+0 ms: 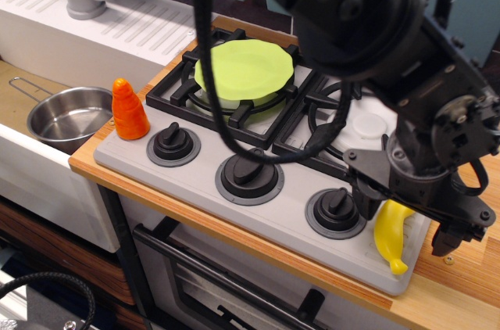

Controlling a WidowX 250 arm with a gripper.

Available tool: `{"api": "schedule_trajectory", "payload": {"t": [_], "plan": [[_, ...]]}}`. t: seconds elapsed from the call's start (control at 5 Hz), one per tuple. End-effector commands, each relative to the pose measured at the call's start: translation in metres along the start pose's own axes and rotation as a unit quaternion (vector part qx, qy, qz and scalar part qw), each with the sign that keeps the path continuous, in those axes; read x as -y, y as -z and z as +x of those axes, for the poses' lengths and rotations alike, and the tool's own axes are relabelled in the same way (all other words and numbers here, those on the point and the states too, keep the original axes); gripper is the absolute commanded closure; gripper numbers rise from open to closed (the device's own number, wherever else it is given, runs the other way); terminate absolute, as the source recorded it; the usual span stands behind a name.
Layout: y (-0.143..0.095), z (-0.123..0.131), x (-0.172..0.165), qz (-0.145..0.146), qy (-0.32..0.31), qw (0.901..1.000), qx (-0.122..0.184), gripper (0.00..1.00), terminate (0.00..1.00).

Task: End effector reaching banana

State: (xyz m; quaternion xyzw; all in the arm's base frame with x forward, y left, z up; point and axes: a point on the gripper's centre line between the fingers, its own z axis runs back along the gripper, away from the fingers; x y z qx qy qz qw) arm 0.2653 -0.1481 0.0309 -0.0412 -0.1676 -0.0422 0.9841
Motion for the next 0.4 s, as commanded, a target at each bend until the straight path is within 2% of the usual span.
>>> {"api": "schedule_trajectory", "payload": {"t": [0.0, 0.2], "plan": [[0.0133, 0.0074, 0.0036, -0.037, 0.007, 0.9988, 0.032, 0.0, 0.0], [0.0142, 0.0082, -0.0048, -0.035, 0.018, 0.9986, 0.037, 0.0, 1.0]]}}
